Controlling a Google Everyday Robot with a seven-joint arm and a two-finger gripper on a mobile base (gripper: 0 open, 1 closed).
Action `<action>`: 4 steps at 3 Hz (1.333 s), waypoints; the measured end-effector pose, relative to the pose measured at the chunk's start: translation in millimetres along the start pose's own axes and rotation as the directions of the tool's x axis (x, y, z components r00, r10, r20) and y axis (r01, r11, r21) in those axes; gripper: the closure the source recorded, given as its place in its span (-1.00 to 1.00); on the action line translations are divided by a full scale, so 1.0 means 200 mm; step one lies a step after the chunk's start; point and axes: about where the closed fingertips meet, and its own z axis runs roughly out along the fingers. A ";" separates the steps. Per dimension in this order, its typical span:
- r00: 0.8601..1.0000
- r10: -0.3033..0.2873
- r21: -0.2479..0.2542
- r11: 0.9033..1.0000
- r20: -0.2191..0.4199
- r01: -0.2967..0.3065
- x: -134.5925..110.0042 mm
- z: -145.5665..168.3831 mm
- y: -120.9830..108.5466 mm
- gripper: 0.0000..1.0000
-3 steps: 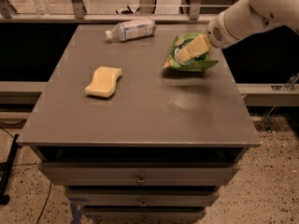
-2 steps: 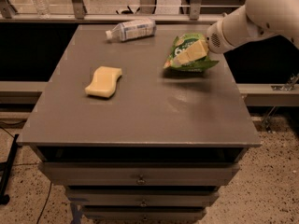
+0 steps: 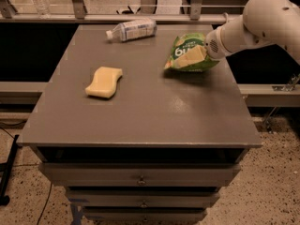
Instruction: Pick green rice chip bag
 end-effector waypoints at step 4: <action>0.999 -0.014 -0.041 0.999 0.036 0.015 0.00 -0.03 0.02 1.00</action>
Offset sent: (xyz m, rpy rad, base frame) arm -0.0008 -0.0099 -0.0109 0.0183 0.0018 -0.0005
